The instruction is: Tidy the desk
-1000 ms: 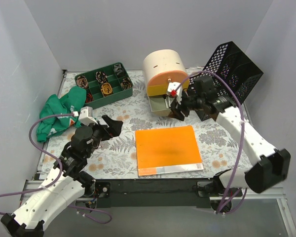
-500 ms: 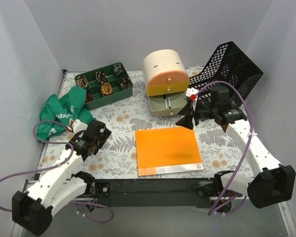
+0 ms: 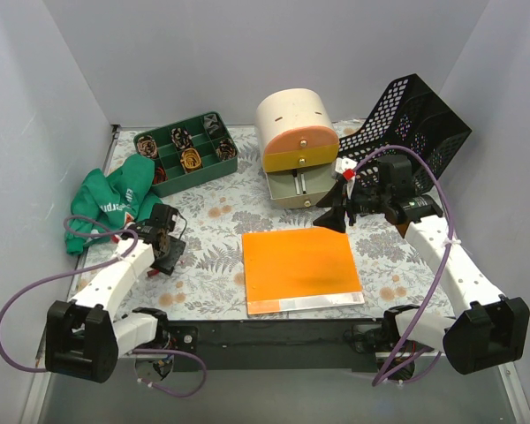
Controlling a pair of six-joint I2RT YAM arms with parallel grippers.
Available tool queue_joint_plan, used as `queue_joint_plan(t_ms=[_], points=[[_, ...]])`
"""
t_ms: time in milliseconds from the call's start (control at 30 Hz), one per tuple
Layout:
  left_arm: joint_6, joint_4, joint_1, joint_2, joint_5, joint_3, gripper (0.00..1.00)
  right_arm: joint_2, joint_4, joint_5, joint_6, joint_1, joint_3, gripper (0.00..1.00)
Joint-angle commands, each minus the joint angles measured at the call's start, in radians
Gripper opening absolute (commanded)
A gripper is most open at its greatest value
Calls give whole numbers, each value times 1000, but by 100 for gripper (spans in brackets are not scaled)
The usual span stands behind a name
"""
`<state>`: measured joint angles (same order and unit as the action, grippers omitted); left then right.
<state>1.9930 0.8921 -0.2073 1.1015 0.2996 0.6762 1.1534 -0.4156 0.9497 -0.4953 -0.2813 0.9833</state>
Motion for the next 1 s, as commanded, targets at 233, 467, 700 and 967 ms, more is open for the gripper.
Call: queue_joint_plan(t_ms=[233,467,700,967], points=[[345,-130,144,164,-53,-10,44,-44,21,23,6,5,-8,63],[340,-148,174,259,-60,-4,45,-40,20,14,1,4,-6,63],[317,-137,181,264,-76,-18,26,-41,21,4,-3,5,-5,63],[221,-147,180,213,-154,-41,14,-47,21,-3,-8,7,-6,63]])
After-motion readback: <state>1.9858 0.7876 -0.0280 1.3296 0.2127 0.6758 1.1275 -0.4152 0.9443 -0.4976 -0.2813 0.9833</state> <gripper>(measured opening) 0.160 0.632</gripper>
